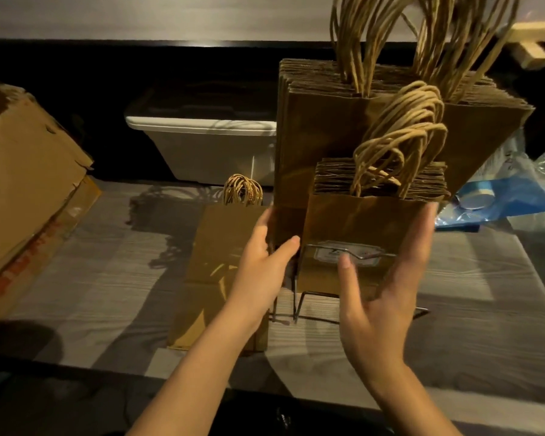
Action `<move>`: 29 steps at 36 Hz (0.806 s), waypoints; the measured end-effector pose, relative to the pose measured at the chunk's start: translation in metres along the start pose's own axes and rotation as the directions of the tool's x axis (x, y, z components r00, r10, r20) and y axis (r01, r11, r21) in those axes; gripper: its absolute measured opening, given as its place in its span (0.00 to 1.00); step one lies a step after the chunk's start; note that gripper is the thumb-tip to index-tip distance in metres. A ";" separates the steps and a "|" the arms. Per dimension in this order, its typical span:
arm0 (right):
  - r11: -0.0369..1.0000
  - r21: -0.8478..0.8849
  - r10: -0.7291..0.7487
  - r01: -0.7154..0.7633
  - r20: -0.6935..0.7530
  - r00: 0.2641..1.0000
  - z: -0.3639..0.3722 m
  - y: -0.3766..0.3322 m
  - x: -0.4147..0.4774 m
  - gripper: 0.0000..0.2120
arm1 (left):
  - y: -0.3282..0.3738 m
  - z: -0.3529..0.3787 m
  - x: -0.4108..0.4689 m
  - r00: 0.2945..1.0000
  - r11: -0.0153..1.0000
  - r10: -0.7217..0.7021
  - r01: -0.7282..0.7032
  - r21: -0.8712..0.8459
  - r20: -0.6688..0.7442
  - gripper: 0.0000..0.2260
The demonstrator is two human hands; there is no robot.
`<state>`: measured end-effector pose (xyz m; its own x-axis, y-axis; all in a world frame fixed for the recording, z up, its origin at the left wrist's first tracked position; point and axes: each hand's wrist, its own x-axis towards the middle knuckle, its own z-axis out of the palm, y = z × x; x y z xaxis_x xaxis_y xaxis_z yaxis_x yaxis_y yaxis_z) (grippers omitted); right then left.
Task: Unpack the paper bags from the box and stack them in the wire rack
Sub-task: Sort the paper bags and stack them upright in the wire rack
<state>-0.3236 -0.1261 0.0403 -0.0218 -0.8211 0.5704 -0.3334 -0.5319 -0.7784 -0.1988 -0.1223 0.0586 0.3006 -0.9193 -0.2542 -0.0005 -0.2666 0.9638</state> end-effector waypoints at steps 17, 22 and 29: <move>0.908 0.013 0.290 -0.419 0.703 0.649 0.050 -0.012 -0.059 0.31 | -0.068 -0.087 -0.010 0.857 0.928 -0.320 0.370 0.050 -0.405 0.25; 0.855 -0.175 0.434 -0.489 0.756 0.489 0.058 0.007 -0.070 0.39 | -0.078 -0.090 -0.014 0.830 0.898 -0.379 0.436 0.053 -0.408 0.26; 0.704 -0.164 0.527 -0.691 0.773 0.354 0.058 0.010 -0.073 0.40 | -0.079 -0.088 -0.013 0.843 0.895 -0.370 0.437 0.094 -0.391 0.27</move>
<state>-0.2701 -0.0833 -0.0241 0.5447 -0.7310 -0.4110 -0.3739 0.2270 -0.8993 -0.1184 -0.0639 -0.0074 0.6265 -0.5625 -0.5396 0.0415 -0.6672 0.7437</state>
